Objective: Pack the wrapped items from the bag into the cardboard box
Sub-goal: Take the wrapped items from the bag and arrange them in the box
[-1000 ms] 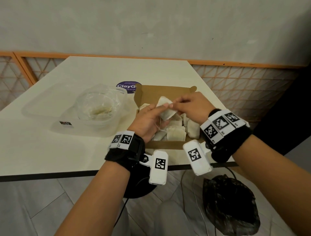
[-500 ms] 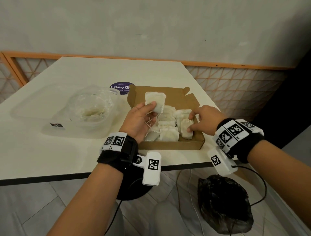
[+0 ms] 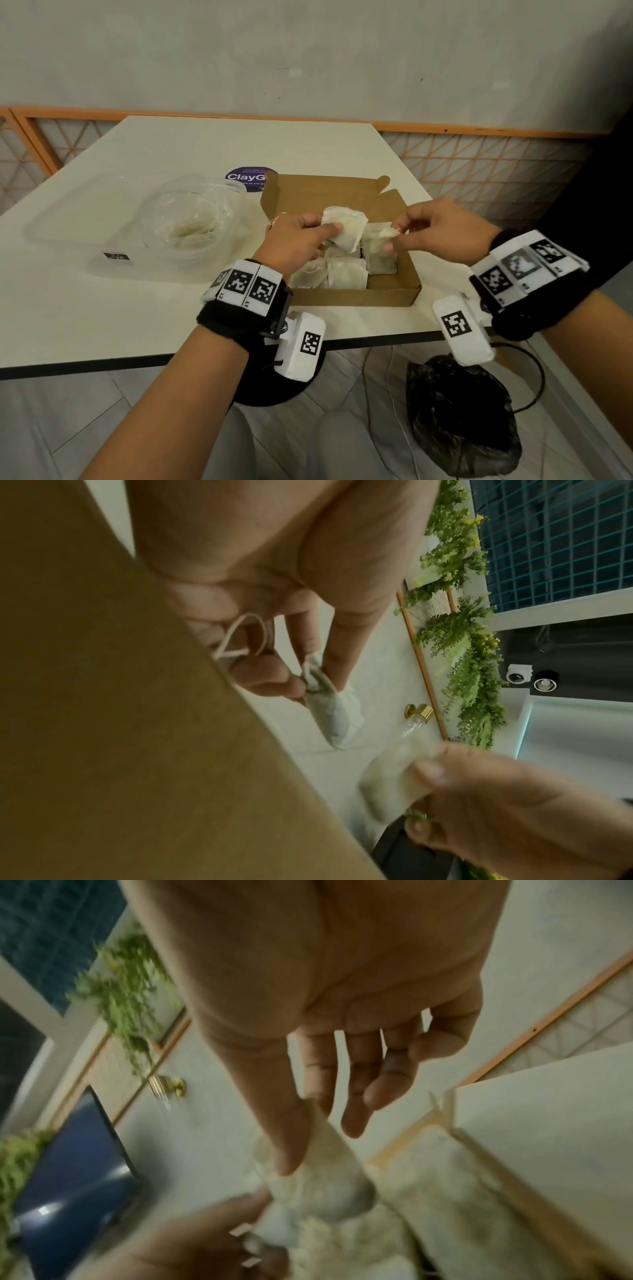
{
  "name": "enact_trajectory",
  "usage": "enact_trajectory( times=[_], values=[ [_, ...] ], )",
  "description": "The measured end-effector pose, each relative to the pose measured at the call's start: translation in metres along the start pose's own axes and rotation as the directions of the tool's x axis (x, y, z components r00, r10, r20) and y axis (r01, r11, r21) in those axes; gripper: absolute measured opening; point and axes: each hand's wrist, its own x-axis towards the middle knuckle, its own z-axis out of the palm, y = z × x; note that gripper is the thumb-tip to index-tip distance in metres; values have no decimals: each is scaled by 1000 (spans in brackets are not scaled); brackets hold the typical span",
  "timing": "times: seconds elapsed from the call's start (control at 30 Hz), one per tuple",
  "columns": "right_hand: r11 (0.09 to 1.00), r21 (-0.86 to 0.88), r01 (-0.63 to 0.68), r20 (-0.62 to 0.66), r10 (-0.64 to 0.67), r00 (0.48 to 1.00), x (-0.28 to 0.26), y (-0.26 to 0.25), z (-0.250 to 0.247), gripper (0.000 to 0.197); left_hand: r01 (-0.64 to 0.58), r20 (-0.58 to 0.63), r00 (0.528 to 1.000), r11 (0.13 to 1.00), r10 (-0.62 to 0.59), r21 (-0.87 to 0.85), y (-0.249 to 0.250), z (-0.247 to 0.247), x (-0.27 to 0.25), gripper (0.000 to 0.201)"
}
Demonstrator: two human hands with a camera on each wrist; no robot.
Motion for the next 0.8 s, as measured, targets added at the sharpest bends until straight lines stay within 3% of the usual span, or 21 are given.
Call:
enact_trajectory(
  times=[0.17, 0.4, 0.53, 0.6, 0.73, 0.8],
  values=[
    [993, 66, 99, 41, -102, 994, 4, -26, 12, 12, 18, 88, 996, 1000, -17, -12, 5, 3, -3, 17],
    [978, 185, 101, -133, -77, 988, 25, -35, 31, 14, 2, 115, 993, 997, 7, -80, 5, -13, -14, 21],
    [982, 174, 79, -74, -67, 995, 28, -38, 35, 11, -21, 81, 996, 987, 35, -159, 0, -15, -16, 5],
    [965, 251, 76, -55, -64, 996, 28, -39, 36, 4, -34, 71, 996, 984, 46, -175, 0, -14, -15, 5],
    [936, 348, 57, -64, -37, 997, 33, -34, 32, 20, -43, 79, 995, 984, 57, -176, -2, -13, -14, 7],
    [936, 351, 25, -41, -11, 999, 35, -33, 32, 9, -38, 72, 996, 983, 52, -178, -3, -12, -13, 7]
  ],
)
